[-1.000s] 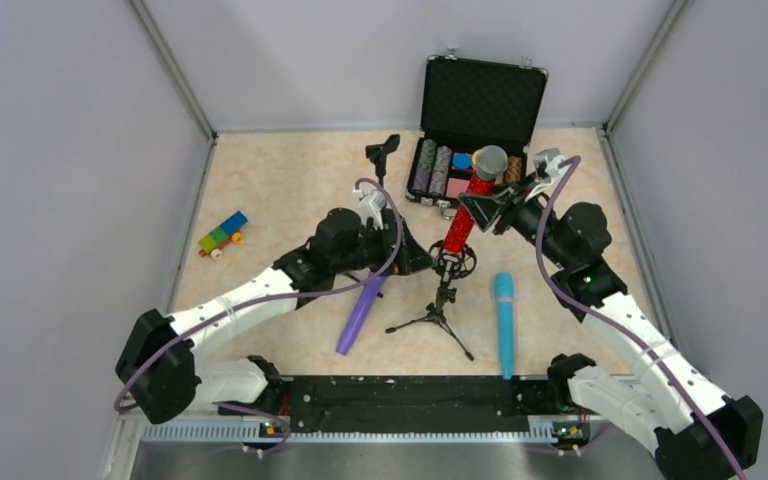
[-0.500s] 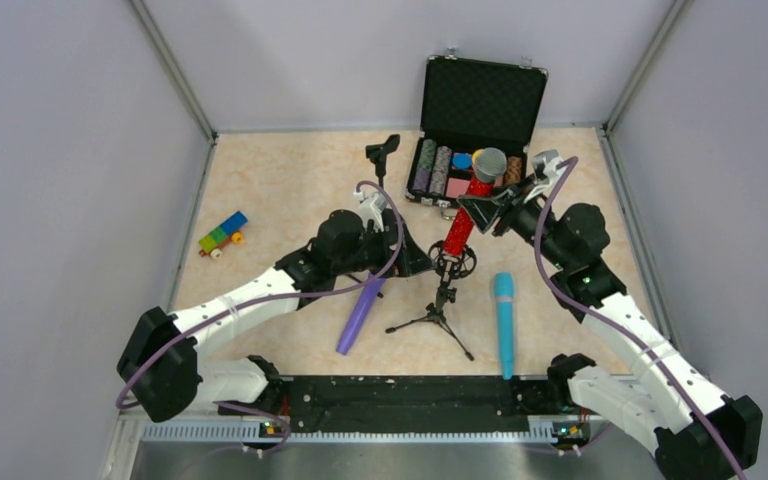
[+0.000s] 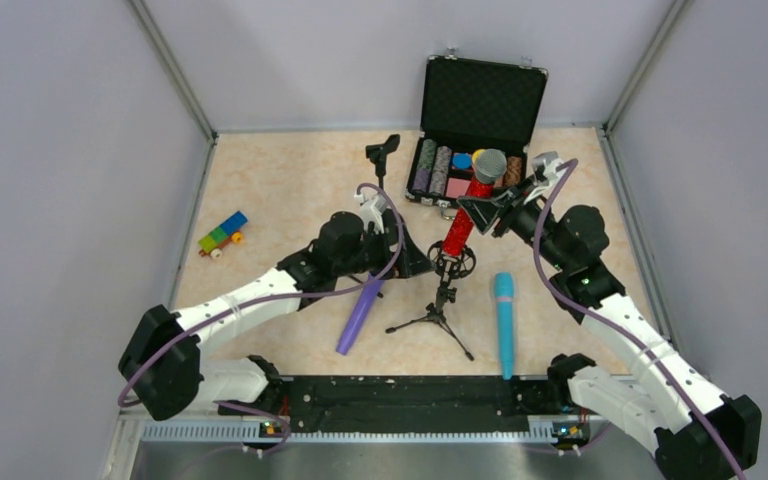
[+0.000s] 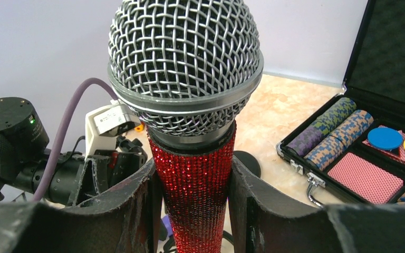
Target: Attach the microphones to the stand
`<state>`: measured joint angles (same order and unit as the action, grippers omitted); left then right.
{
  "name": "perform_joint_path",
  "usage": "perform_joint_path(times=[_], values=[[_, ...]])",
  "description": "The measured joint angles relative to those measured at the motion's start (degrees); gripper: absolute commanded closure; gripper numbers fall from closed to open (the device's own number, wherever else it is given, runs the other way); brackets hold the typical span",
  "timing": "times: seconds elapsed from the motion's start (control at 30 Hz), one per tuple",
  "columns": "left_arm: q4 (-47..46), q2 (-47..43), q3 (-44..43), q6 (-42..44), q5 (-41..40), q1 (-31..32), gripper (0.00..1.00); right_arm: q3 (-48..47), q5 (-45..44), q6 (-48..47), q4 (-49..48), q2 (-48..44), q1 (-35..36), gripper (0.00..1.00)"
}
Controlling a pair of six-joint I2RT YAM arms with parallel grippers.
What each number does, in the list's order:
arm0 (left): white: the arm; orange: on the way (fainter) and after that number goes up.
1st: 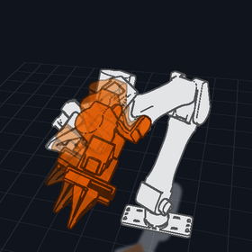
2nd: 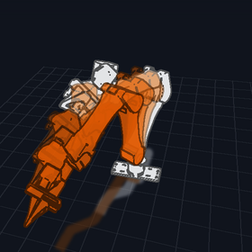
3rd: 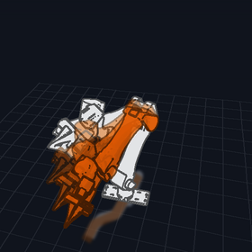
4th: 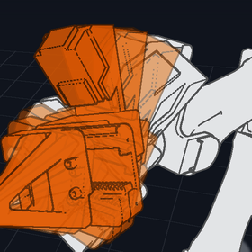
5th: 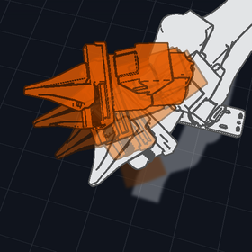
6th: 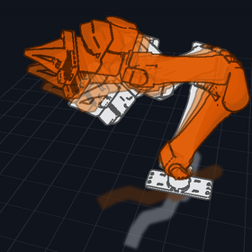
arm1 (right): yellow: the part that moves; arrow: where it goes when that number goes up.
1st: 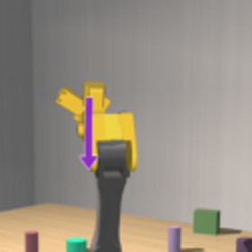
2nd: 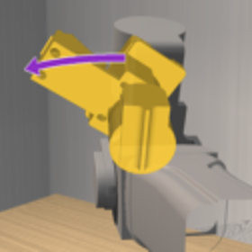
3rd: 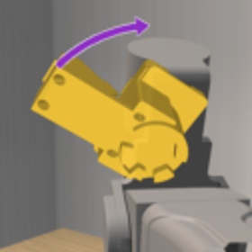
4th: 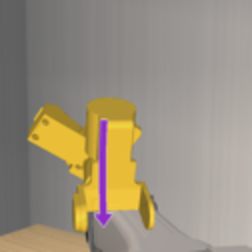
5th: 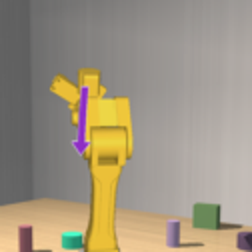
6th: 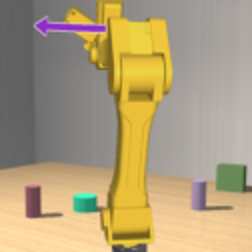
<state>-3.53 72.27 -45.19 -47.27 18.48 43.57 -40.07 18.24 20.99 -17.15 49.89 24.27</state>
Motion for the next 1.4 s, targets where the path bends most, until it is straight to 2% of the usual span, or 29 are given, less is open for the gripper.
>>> perform_joint_path(times=[0.47,0.97,1.27,1.4], values=[[-3.9,2.3,0.2,-3.7,-0.1,0.0,0.18,-0.1,0.4,0.1,1.0,-1.2,0.0,1.0],[-10.0,5.3,0.2,-7.1,1.0,0.0,0.45,-1.1,0.2,1.1,0.1,-3.1,0.0,1.0],[-12.6,5.9,0.5,-8.3,1.7,0.0,0.66,-1.1,-0.2,1.2,0.1,-2.2,0.0,1.0],[-13.2,6.1,1.0,-8.5,1.9,0.0,0.69,-1.1,-0.2,1.2,1.0,-1.7,0.0,1.0]])
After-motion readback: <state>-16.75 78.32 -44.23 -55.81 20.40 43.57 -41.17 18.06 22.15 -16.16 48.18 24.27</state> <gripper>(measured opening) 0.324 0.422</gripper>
